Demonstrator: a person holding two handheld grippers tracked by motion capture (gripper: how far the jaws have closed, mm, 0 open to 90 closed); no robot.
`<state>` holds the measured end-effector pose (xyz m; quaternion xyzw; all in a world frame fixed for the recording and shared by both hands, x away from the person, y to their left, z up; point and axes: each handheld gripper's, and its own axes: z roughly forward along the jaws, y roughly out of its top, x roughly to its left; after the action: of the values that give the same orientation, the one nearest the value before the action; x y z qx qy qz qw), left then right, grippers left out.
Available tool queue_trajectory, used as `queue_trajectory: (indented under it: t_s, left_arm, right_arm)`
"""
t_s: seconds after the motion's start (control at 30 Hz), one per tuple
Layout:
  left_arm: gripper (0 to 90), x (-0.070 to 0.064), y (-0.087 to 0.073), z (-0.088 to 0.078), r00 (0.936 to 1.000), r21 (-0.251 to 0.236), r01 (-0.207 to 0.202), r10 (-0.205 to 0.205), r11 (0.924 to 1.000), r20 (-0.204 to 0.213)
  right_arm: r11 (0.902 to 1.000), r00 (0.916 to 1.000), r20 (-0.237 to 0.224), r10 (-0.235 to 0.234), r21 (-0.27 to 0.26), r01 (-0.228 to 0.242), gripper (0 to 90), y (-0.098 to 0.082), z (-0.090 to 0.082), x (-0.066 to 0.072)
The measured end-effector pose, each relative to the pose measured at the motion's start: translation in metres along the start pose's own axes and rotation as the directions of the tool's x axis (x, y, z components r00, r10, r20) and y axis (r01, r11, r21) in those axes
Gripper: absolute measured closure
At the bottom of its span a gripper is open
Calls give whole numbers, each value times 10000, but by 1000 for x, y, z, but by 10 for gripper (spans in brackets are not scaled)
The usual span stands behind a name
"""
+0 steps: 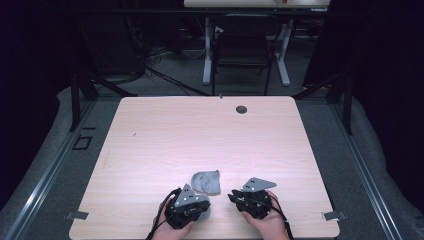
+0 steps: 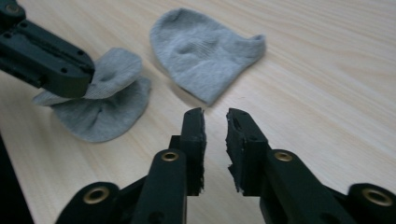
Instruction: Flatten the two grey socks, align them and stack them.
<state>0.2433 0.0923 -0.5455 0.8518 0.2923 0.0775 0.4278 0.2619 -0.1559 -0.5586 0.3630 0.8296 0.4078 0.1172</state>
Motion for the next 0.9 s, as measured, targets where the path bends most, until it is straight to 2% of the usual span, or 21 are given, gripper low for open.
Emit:
queue_trajectory:
  t_s: [0.13, 0.27, 0.47, 0.57, 0.67, 0.9]
  left_arm:
    - [873, 0, 1, -2, 10000, -252, 49, -48, 9997, 45]
    - [874, 1, 3, -4, 9999, -272, -69, 72, 9996, 114]
    - [875, 1, 5, -5, 9999, -386, -115, 119, 9992, 115]
    - [875, 0, 5, -5, 9998, -424, -149, 155, 9990, 152]
    - [875, -1, 5, -4, 9997, -405, -161, 169, 9990, 192]
    - [875, 0, 5, -6, 9996, -502, -201, 210, 9985, 167]
  right_arm:
    - [9996, 9988, -414, -279, -45, 277, 847, 4, 6, 11]
    - [9978, 9946, -812, -646, 105, 657, 888, 6, 14, 22]
    - [9953, 9895, -1191, -822, 407, 876, 892, 6, 26, 31]
    - [9915, 9839, -1440, -1058, 597, 1154, 892, 4, 33, 38]
    - [9899, 9804, -1529, -1243, 482, 1330, 884, 4, 36, 42]
    - [9882, 9798, -1516, -1307, 603, 1411, 875, 1, 41, 41]
